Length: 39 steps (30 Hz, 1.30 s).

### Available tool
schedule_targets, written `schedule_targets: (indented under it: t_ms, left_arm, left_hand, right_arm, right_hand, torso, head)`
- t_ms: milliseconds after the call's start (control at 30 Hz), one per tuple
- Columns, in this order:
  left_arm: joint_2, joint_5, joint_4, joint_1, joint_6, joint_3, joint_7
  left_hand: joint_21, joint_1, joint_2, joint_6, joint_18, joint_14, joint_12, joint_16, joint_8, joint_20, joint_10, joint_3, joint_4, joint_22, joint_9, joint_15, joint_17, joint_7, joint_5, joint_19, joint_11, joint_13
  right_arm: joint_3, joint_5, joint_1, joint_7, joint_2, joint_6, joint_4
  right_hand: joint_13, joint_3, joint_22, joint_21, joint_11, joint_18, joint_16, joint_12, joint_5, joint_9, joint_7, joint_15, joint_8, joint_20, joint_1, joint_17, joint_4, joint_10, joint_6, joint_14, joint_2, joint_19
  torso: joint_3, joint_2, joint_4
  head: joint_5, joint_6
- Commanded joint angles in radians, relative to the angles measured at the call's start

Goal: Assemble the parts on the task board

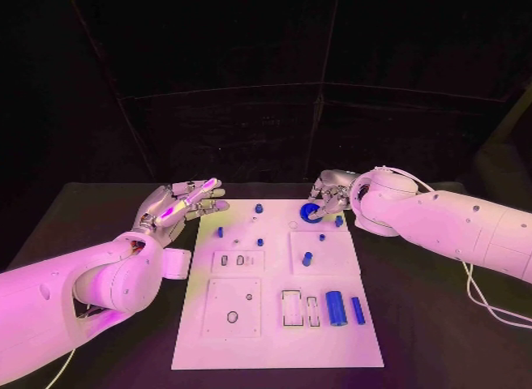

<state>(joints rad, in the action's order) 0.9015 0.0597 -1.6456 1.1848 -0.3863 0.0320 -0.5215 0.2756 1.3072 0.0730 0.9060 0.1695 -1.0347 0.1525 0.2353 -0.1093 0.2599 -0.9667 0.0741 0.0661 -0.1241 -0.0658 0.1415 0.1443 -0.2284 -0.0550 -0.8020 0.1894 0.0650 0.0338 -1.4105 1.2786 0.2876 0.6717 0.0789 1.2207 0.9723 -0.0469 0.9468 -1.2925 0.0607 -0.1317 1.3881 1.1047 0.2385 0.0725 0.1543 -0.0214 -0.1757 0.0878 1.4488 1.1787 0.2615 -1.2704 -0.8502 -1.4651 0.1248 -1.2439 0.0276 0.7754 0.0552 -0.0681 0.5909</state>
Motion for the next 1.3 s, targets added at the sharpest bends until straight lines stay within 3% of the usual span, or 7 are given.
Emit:
schedule_targets:
  t_ms: [33,167,600,900,1300]
  left_arm:
    - [-0.001,-0.005,0.000,0.001,0.016,-0.001,0.001]
    - [0.000,-0.005,0.000,0.001,0.016,0.000,0.002]
    - [0.000,-0.005,0.003,0.001,0.017,0.000,0.005]
    - [0.000,-0.005,0.005,0.001,0.017,0.000,0.007]
    - [0.000,-0.005,0.006,0.001,0.016,0.000,0.007]
  left_hand:
    - [-0.005,0.012,-0.001,0.003,0.014,-0.004,-0.005,-0.006,0.004,0.002,-0.002,-0.001,-0.008,0.002,0.001,0.005,0.001,-0.017,-0.003,-0.007,0.003,-0.001]
    - [-0.006,0.012,-0.001,0.003,0.014,-0.004,-0.005,-0.007,0.005,0.002,-0.002,-0.001,-0.008,0.002,0.001,0.005,0.001,-0.017,-0.003,-0.007,0.003,-0.001]
    - [-0.006,0.012,0.002,0.002,0.014,-0.004,-0.006,-0.008,0.006,0.002,-0.001,-0.002,-0.009,0.002,0.001,0.005,0.001,-0.018,-0.003,-0.007,0.003,-0.001]
    - [-0.007,0.014,0.004,0.002,0.014,-0.004,-0.007,-0.010,0.006,0.002,-0.001,-0.003,-0.011,0.003,0.001,0.005,0.001,-0.018,-0.003,-0.007,0.003,-0.001]
    - [-0.007,0.014,0.004,0.002,0.014,-0.004,-0.007,-0.010,0.006,0.002,-0.001,-0.003,-0.011,0.003,0.001,0.005,0.001,-0.018,-0.003,-0.007,0.003,-0.001]
  right_arm:
    - [0.001,-0.004,0.003,0.007,-0.001,-0.015,-0.001]
    - [0.001,-0.024,0.003,0.006,0.001,-0.010,0.002]
    - [0.001,-0.040,0.003,-0.002,0.002,0.001,0.015]
    - [0.001,-0.067,0.003,-0.003,-0.001,0.028,0.021]
    - [0.001,-0.074,0.002,0.011,0.000,-0.002,0.024]
  right_hand:
    - [0.019,0.005,0.003,-0.006,-0.001,0.010,0.008,0.018,0.006,0.002,-0.004,0.004,-0.012,0.003,0.015,0.007,-0.001,-0.011,-0.011,-0.040,-0.003,-0.001]
    - [0.058,0.016,0.008,-0.010,-0.005,0.011,0.015,0.054,0.012,0.004,-0.009,0.001,-0.031,0.001,0.031,0.022,-0.012,-0.024,-0.030,-0.041,-0.014,-0.001]
    - [0.084,0.034,0.019,-0.018,-0.009,0.013,0.024,0.078,0.009,0.005,-0.013,-0.002,-0.051,-0.002,0.049,0.040,-0.031,-0.030,-0.050,-0.043,-0.030,-0.004]
    - [0.092,0.063,0.024,-0.022,-0.012,0.014,0.028,0.085,-0.023,0.003,-0.016,-0.004,-0.067,-0.004,0.066,0.049,-0.051,-0.031,-0.070,-0.043,-0.053,-0.004]
    - [0.085,0.065,0.026,-0.023,-0.011,0.014,0.027,0.079,-0.026,0.002,-0.016,-0.004,-0.066,-0.004,0.065,0.048,-0.051,-0.026,-0.069,-0.043,-0.053,-0.005]
  torso:
    - [-0.0003,0.000,-0.0015]
    - [0.0000,0.000,-0.0011]
    - [0.0003,0.000,-0.0007]
    - [0.0005,0.001,0.0004]
    - [-0.0001,0.000,0.0004]
  head:
    - [0.001,0.001]
    - [0.001,0.005]
    - [-0.001,0.005]
    - [-0.003,0.006]
    - [-0.006,0.005]
